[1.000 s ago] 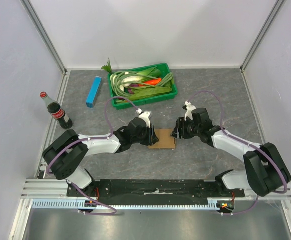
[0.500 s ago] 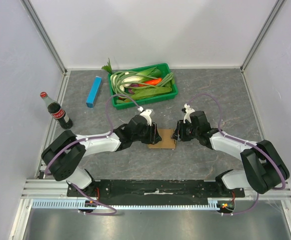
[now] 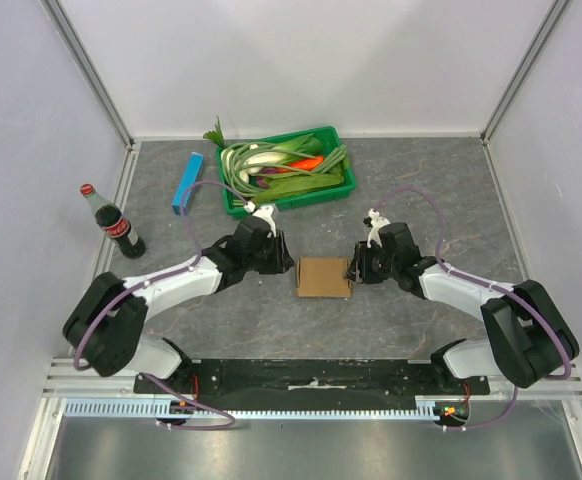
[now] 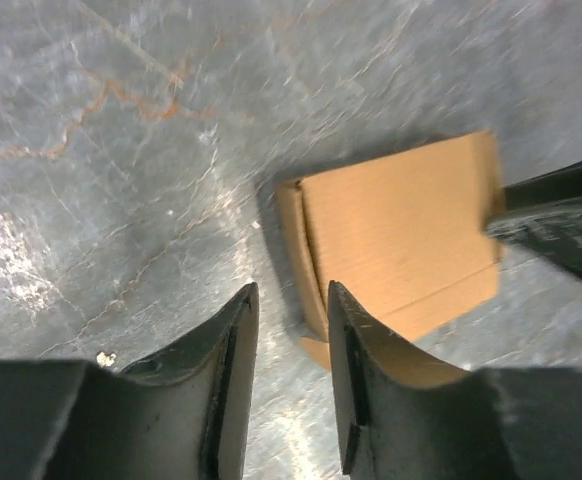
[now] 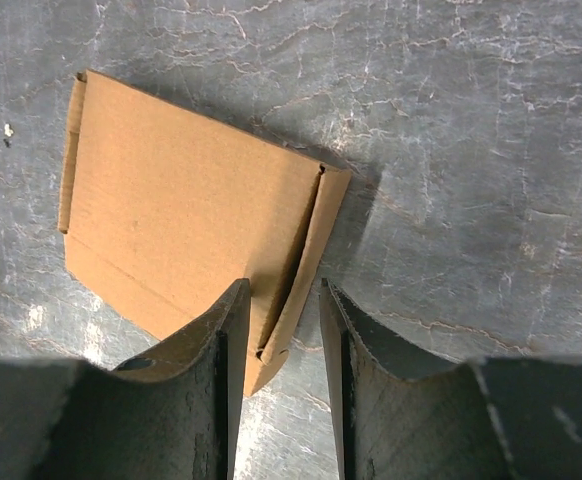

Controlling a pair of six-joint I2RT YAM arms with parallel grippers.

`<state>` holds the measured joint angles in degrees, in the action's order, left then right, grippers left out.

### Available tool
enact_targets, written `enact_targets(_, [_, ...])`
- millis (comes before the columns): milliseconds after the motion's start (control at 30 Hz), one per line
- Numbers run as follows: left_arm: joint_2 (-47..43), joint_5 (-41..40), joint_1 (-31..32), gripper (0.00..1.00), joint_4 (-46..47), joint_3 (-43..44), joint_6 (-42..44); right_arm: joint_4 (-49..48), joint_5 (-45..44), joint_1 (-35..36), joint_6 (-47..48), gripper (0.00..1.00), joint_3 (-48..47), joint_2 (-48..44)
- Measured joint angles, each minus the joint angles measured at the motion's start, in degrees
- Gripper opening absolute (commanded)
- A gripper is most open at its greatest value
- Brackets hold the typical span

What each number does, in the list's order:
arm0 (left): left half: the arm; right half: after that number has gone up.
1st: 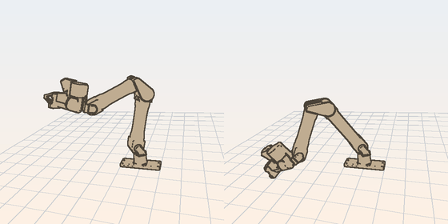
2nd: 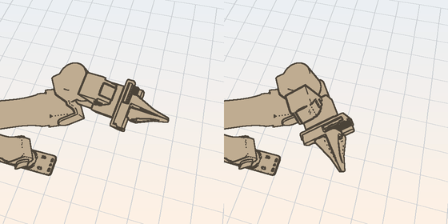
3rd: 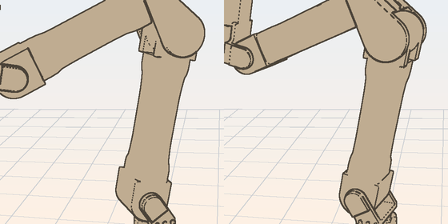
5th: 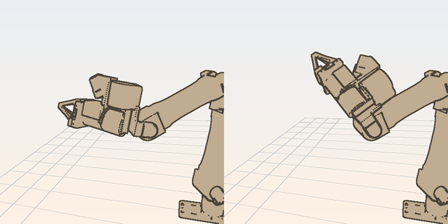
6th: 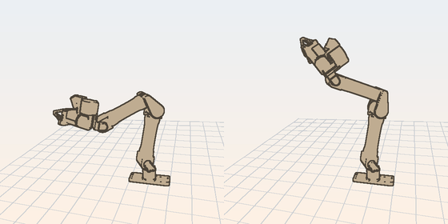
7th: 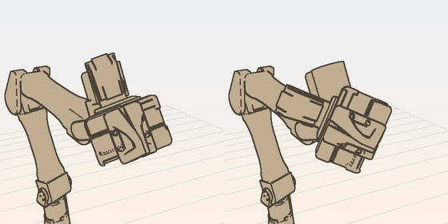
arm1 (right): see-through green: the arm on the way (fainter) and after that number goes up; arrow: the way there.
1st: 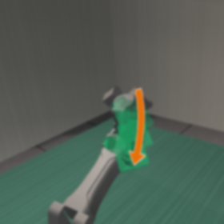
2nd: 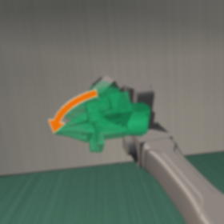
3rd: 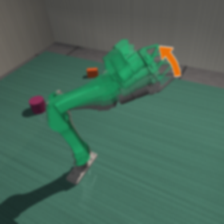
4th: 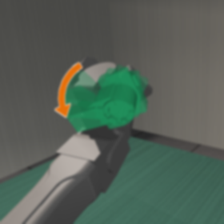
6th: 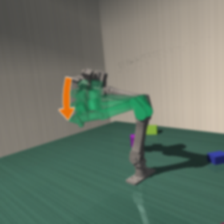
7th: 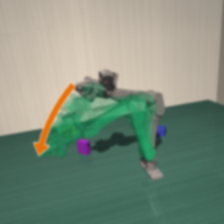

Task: Fold the paper box

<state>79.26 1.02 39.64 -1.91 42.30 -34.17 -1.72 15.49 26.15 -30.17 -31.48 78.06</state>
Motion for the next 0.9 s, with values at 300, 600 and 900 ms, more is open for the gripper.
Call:
enact_targets(300, [7.65,5.22,-0.26,0.36,-0.87,0.66,-0.79,0.98,-1.51,1.53,0.28,0.37,-0.39,0.0])
enact_targets(600, [11.96,7.58,0.46,0.27,1.84,2.6,-1.55,2.21,-3.72,3.76,0.39,0.3,-1.68,0.46])
enact_targets(900, [14.32,6.86,1.09,0.23,2.23,4.26,-2.03,4.22,-9.88,6.4,0.83,0.15,-4.66,2.6])
